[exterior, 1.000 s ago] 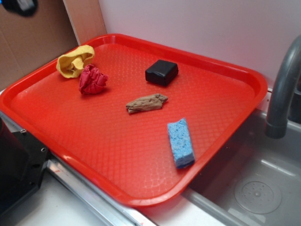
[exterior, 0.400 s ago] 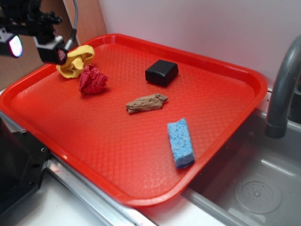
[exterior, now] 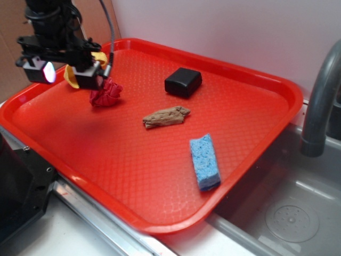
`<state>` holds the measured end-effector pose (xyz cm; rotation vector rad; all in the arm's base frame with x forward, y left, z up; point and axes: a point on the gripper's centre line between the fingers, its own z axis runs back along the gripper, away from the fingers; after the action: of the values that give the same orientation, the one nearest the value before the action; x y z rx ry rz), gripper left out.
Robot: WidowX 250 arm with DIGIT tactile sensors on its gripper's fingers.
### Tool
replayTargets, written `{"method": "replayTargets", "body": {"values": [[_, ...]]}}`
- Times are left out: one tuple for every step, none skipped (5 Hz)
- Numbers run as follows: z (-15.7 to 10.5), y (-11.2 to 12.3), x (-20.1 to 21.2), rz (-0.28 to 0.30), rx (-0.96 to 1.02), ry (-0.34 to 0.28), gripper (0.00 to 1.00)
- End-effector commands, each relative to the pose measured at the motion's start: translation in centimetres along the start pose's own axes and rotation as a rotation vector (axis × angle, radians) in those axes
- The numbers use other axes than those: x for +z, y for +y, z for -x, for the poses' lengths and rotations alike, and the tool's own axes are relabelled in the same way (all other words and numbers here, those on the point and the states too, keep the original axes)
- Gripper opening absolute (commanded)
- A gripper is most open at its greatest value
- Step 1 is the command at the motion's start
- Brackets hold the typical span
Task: Grab the red paper.
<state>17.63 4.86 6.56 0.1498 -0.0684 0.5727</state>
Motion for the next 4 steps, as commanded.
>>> {"method": "replayTargets", "body": {"values": [[-3.9, -1.1, -1.3, 0.033, 0.012, 0.004, 1.0], [-3.9, -1.6, -2.4, 0.037, 0.018, 0.028, 1.0], [-4.3, -2.3, -3.8, 0.067, -0.047, -0.015, 1.0], [-4.6, -2.1, -5.7, 0.077, -0.102, -0.055, 1.0]]}}
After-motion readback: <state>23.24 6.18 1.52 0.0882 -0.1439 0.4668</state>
